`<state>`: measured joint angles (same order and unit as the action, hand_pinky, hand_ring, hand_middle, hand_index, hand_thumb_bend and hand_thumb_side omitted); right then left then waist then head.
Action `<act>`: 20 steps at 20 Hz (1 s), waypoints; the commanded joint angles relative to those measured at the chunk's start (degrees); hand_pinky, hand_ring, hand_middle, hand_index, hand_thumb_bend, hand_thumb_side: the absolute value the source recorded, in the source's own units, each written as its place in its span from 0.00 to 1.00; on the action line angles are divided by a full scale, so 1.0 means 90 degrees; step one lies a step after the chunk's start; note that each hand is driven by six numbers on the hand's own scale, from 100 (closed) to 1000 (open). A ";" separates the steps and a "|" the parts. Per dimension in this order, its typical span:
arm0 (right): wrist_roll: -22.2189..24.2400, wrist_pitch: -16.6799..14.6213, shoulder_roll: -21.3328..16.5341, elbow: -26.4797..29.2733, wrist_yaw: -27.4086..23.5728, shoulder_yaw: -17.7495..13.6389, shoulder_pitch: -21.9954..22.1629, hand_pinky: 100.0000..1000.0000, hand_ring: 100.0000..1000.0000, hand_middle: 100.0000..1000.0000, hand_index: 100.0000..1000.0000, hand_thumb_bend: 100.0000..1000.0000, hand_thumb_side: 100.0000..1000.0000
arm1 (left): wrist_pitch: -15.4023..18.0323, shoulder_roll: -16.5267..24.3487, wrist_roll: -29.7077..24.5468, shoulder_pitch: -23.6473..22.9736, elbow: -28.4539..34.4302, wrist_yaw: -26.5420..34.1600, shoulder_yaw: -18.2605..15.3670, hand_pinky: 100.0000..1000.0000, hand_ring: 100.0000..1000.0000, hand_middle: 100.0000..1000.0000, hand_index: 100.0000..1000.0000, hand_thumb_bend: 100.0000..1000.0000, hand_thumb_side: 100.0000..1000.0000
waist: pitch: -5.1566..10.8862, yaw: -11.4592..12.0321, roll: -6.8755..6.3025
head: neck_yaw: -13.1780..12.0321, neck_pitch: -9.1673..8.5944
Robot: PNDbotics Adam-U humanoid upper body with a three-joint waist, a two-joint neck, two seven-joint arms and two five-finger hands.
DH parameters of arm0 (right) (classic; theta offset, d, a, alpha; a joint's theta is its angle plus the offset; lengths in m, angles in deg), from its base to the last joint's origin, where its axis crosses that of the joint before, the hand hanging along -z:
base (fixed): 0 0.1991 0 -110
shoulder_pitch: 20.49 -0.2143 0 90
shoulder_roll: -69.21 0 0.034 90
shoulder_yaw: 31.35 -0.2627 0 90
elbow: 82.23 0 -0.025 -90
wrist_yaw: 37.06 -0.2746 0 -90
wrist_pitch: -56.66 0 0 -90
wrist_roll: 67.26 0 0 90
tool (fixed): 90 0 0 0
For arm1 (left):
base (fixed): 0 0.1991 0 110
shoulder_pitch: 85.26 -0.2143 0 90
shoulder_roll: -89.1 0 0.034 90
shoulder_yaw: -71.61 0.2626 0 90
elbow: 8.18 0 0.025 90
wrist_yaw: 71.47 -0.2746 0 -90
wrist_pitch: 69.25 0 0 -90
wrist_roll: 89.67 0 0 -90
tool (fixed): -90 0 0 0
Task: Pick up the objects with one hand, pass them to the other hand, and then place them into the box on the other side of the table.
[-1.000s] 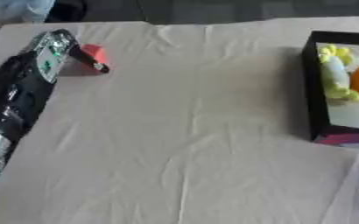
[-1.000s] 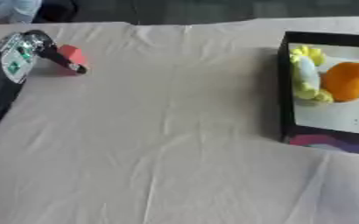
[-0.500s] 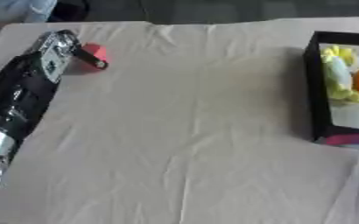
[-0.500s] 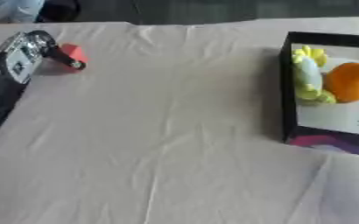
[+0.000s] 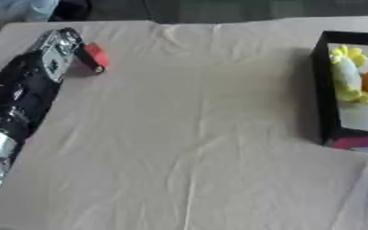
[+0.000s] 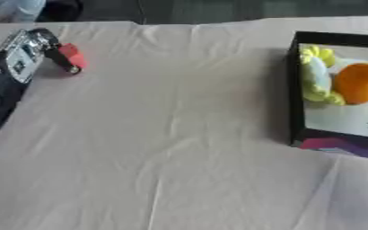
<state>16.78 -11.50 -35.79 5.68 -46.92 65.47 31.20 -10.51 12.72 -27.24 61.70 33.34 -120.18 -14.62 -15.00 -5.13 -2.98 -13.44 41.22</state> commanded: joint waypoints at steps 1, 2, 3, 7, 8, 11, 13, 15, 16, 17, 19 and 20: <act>-0.0012 -0.0001 -0.0130 0.0078 -0.0020 -0.0069 -0.0107 0.95 0.84 0.79 0.88 0.18 0.64 | 0.0059 0.0223 0.0007 0.0058 0.0440 0.0172 0.0074 0.88 0.81 0.67 0.51 0.31 0.04 | 0.0209 0.0021 -0.0021 | 0.0034 0.0022; -0.0014 0.0000 -0.0133 0.0079 -0.0020 -0.0070 -0.0104 0.95 0.84 0.79 0.88 0.18 0.64 | 0.0081 0.0250 -0.0017 0.0036 0.0577 0.0238 0.0106 0.88 0.81 0.67 0.50 0.30 0.04 | 0.0216 0.0032 -0.0010 | 0.0046 0.0022; -0.0017 0.0001 -0.0135 0.0078 -0.0019 -0.0073 -0.0101 0.95 0.84 0.79 0.88 0.18 0.64 | 0.0096 0.0287 -0.0043 0.0009 0.0723 0.0313 0.0133 0.88 0.81 0.66 0.50 0.29 0.04 | 0.0222 0.0041 0.0002 | 0.0056 0.0018; -0.0038 0.0000 -0.0151 0.0078 -0.0028 -0.0093 -0.0084 0.95 0.84 0.79 0.88 0.18 0.64 | 0.0105 0.0464 -0.0118 -0.0104 0.1254 0.0577 0.0208 0.88 0.80 0.65 0.49 0.27 0.04 | 0.0242 0.0077 0.0047 | 0.0102 0.0009; -0.0043 0.0000 -0.0154 0.0080 -0.0032 -0.0097 -0.0083 0.95 0.84 0.79 0.88 0.18 0.64 | 0.0106 0.0512 -0.0133 -0.0140 0.1390 0.0668 0.0212 0.88 0.80 0.65 0.49 0.26 0.05 | 0.0248 0.0086 0.0058 | 0.0113 0.0008; -0.0054 0.0000 -0.0162 0.0087 -0.0042 -0.0103 -0.0085 0.95 0.84 0.79 0.88 0.18 0.64 | 0.0093 0.0650 -0.0126 -0.0281 0.1842 0.0985 0.0220 0.88 0.79 0.64 0.49 0.23 0.05 | 0.0261 0.0119 0.0091 | 0.0152 0.0003; -0.0060 0.0001 -0.0160 0.0095 -0.0049 -0.0106 -0.0089 0.95 0.84 0.79 0.88 0.19 0.64 | 0.0075 0.0730 -0.0104 -0.0391 0.2172 0.1243 0.0215 0.88 0.79 0.63 0.49 0.21 0.05 | 0.0271 0.0147 0.0117 | 0.0179 -0.0001; -0.0060 -0.0002 -0.0161 0.0116 -0.0056 -0.0107 -0.0097 0.95 0.84 0.79 0.88 0.17 0.64 | 0.0050 0.0808 -0.0055 -0.0525 0.2513 0.1504 0.0215 0.89 0.79 0.62 0.49 0.19 0.05 | 0.0280 0.0171 0.0145 | 0.0211 -0.0007; -0.0061 -0.0004 -0.0165 0.0132 -0.0059 -0.0110 -0.0101 0.95 0.84 0.79 0.88 0.17 0.64 | 0.0043 0.0841 -0.0024 -0.0603 0.2697 0.1648 0.0212 0.89 0.79 0.62 0.49 0.18 0.05 | 0.0284 0.0184 0.0160 | 0.0235 -0.0009; -0.0064 -0.0005 -0.0168 0.0148 -0.0062 -0.0114 -0.0108 0.95 0.84 0.79 0.88 0.17 0.64 | 0.0043 0.0871 0.0019 -0.0686 0.2897 0.1799 0.0214 0.89 0.79 0.62 0.48 0.17 0.05 | 0.0285 0.0197 0.0175 | 0.0265 -0.0012; -0.0068 -0.0001 -0.0170 0.0179 -0.0070 -0.0121 -0.0123 0.95 0.84 0.79 0.88 0.17 0.64 | 0.0075 0.0938 0.0120 -0.0899 0.3365 0.2137 0.0254 0.89 0.78 0.61 0.48 0.16 0.06 | 0.0286 0.0218 0.0206 | 0.0337 -0.0024; -0.0070 0.0003 -0.0168 0.0192 -0.0074 -0.0123 -0.0129 0.95 0.84 0.79 0.88 0.17 0.64 | 0.0080 0.0971 0.0168 -0.1002 0.3579 0.2295 0.0279 0.88 0.78 0.61 0.49 0.15 0.07 | 0.0285 0.0223 0.0218 | 0.0364 -0.0030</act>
<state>16.40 -11.40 -35.80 6.10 -47.40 65.11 31.15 -9.84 18.65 -26.39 52.06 62.45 -101.32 -12.10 -14.97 -3.12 -1.70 -10.53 41.21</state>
